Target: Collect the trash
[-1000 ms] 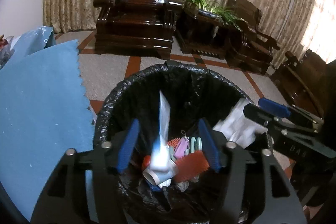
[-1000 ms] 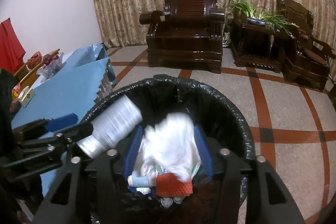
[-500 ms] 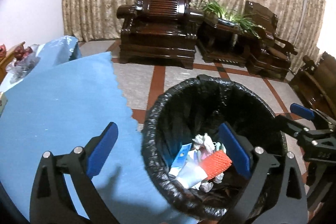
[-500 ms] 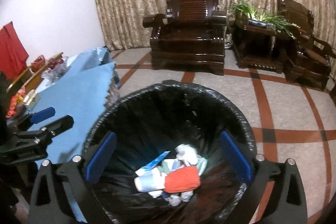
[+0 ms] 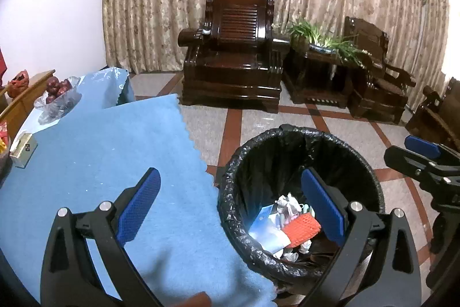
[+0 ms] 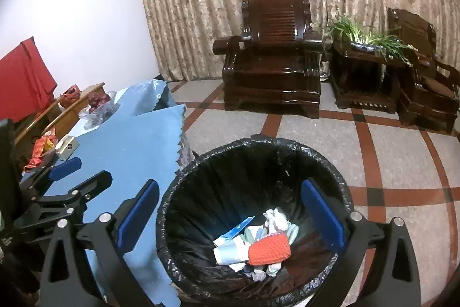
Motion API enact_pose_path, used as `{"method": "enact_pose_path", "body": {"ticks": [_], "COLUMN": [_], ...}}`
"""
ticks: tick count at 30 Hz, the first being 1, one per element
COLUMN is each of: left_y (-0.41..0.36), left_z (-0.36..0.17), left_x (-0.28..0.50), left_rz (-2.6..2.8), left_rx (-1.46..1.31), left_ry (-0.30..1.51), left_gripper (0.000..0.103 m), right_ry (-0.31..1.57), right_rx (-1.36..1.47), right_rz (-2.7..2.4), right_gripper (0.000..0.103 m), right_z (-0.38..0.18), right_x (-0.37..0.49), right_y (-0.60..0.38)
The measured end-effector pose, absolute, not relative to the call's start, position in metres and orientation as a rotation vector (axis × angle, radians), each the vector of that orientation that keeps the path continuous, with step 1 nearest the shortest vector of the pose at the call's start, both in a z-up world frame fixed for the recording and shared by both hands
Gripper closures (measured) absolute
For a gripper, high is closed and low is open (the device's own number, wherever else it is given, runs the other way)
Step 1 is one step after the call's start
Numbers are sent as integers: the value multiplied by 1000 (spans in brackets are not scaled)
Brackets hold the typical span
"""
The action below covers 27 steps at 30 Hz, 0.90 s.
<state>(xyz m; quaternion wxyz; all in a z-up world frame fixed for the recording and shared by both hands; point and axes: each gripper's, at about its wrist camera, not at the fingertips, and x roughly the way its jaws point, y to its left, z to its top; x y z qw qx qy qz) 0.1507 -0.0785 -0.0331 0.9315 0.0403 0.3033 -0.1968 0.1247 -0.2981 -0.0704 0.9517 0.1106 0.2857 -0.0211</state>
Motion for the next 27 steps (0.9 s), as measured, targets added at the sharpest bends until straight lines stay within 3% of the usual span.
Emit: {"method": "enact_pose_path", "body": {"ticks": [27], "left_y": [-70], "left_z": [-6], "left_x": [128], "left_rz": [-406], "left_rx": [72], "left_ry": [561], "left_gripper": [7], "right_ry": [528], "right_rx": [188], "right_rz": [-38], "right_gripper": [6], "right_z": [-48], "right_x": [107], "right_y": [-288]}}
